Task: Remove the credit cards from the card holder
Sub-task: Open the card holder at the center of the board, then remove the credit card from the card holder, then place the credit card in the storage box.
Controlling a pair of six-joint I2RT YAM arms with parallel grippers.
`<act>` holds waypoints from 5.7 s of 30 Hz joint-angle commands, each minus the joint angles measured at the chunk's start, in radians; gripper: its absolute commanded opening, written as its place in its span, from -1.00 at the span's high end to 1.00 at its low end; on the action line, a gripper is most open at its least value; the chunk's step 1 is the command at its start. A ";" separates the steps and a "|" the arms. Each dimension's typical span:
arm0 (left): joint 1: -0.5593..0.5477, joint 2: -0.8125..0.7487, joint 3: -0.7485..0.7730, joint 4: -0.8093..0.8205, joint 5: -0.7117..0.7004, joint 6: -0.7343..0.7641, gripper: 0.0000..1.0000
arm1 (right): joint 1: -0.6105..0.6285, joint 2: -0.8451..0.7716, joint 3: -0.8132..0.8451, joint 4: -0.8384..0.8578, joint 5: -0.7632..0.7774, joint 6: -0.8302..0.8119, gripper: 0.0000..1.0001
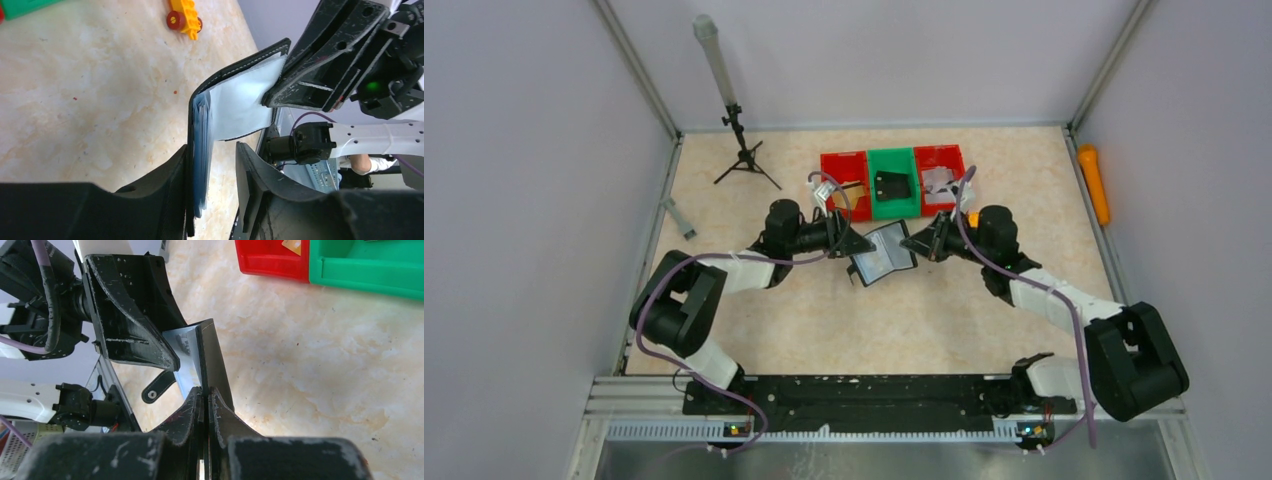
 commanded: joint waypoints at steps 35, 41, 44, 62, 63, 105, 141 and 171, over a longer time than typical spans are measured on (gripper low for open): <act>-0.002 0.003 0.091 -0.216 -0.071 0.109 1.00 | 0.145 -0.014 0.016 0.062 0.007 -0.189 0.35; -0.004 -0.013 0.059 -0.098 -0.006 0.060 1.00 | 0.135 0.085 0.069 -0.034 0.090 -0.182 0.37; -0.006 -0.024 0.044 -0.054 0.014 0.042 1.00 | 0.064 0.125 0.053 0.024 0.003 -0.116 0.36; -0.024 -0.063 -0.007 0.163 0.096 -0.040 0.99 | 0.001 0.155 0.003 0.240 -0.214 0.014 0.38; -0.024 -0.063 -0.007 0.167 0.098 -0.040 0.99 | 0.001 0.158 0.000 0.259 -0.226 0.023 0.39; -0.029 -0.025 -0.026 0.354 0.161 -0.145 0.89 | -0.134 0.243 -0.119 0.724 -0.360 0.336 1.00; -0.020 -0.034 -0.031 0.346 0.153 -0.145 0.96 | -0.187 0.331 -0.161 0.985 -0.395 0.478 1.00; 0.004 0.001 0.139 -0.393 -0.136 0.155 1.00 | -0.318 -0.049 -0.076 0.068 0.153 0.111 1.00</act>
